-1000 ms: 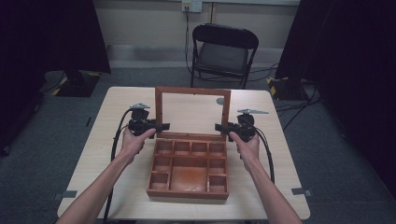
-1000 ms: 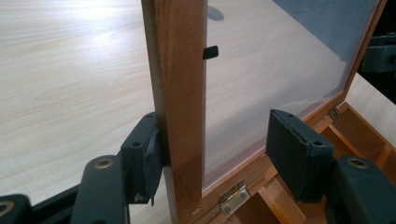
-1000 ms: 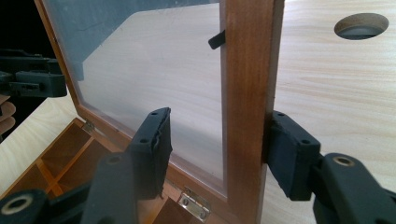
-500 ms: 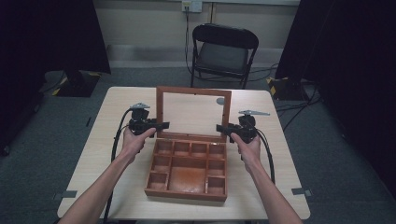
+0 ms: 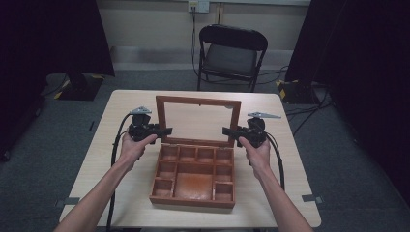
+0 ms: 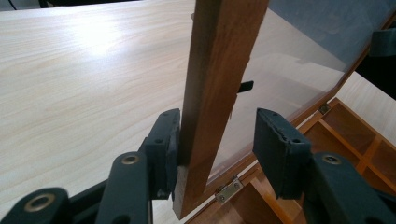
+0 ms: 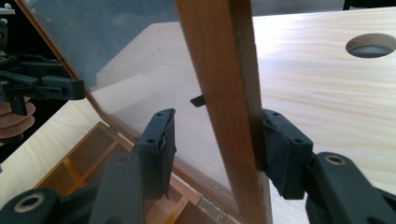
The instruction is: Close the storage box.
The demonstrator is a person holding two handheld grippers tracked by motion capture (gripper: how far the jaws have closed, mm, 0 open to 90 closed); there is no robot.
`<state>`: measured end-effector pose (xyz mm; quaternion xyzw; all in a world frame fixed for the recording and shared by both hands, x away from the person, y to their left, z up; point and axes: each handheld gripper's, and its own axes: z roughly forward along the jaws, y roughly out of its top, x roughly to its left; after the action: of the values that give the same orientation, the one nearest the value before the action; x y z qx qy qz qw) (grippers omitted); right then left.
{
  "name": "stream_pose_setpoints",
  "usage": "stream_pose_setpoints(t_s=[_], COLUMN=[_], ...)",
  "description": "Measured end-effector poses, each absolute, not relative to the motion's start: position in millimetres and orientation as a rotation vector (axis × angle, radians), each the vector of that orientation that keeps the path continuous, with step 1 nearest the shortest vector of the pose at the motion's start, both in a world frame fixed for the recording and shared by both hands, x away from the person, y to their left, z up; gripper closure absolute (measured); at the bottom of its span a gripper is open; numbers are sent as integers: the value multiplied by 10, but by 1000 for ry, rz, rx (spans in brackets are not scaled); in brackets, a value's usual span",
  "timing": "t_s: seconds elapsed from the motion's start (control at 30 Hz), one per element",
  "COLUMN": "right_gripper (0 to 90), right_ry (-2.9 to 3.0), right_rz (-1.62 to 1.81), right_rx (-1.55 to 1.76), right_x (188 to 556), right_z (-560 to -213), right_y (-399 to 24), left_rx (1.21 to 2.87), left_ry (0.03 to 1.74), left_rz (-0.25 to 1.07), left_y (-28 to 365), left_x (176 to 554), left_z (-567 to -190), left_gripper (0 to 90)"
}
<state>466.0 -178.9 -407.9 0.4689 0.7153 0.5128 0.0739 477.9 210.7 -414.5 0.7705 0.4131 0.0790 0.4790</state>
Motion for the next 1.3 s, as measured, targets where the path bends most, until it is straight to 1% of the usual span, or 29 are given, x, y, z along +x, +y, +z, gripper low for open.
stream_pose_setpoints(t_s=[0.17,0.23,0.3,0.4,0.47,0.57,0.63,0.97,1.3], right_gripper=[484,484,485,484,479,426,415,425,419], right_ry=[2155,2152,2150,2156,2156,2151,2149,2140,2135], right_rz=[1527,1529,1532,1539,1536,1548,1539,1532,1529], right_rx=[1404,1403,1410,1405,1405,1406,1401,1435,1441], right_x=[4629,4624,4621,4614,4602,4574,4542,4481,4408], right_z=[-4065,-4067,-4068,-4067,-4064,-4055,-4032,-3993,-3985], right_y=[-1782,-1782,-1782,-1791,-1794,-1797,-1791,-1820,-1857], left_rx=[1862,1847,1837,1863,1868,1879,1880,1871,1878], left_ry=[998,1007,988,983,981,971,968,960,944], left_rz=[178,186,174,200,195,199,193,176,165], left_y=[2119,2122,2104,2071,2079,2093,2094,2108,2134], left_x=[4774,4784,4787,4775,4769,4756,4746,4667,4518], left_z=[-4144,-4129,-4102,-4080,-4076,-4068,-4062,-4053,-4044], left_gripper=[501,453,452,471,474,485,486,475,485])
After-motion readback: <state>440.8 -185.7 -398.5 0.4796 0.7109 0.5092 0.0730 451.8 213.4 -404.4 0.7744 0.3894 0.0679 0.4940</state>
